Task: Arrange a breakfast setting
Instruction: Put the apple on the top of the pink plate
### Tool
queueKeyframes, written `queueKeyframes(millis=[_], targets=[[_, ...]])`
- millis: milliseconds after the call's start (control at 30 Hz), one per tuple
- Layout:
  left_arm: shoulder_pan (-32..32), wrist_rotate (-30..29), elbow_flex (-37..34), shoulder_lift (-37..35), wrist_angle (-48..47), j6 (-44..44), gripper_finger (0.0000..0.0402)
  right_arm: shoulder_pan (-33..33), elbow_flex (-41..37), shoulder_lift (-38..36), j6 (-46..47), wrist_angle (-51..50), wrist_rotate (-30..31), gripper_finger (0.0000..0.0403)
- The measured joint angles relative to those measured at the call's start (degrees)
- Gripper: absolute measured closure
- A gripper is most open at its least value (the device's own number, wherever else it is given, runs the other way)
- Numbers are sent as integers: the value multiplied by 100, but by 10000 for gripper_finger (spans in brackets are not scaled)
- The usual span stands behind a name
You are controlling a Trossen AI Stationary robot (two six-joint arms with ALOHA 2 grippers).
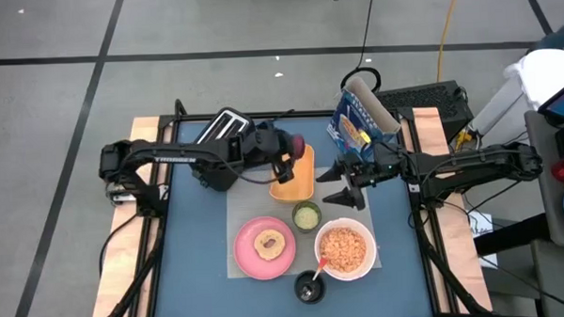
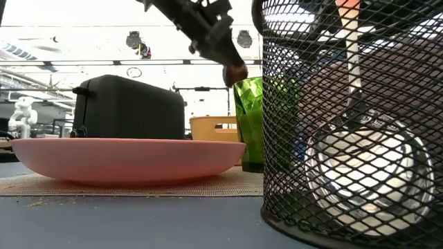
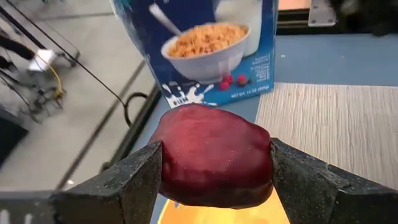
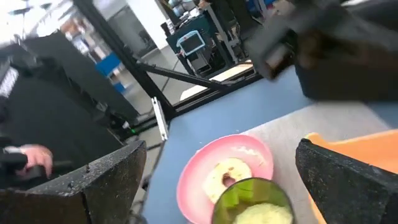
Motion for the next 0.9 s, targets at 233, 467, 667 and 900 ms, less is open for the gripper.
queueKeyframes(millis=[233,467,667,900], targets=[[-414,-289,7,-261,206,308,129,1,0,1,1027,7,12,5],[-888,-385,4,-285,349,564,128,1,0,-1,1663,-33,792,5],[-1255,-857,4,-285,403,863,128,-1,0,1,1833,10,1462,5],[-1454,-1090,4,-285,639,959,128,-1,0,0,1831,22,1871,5]])
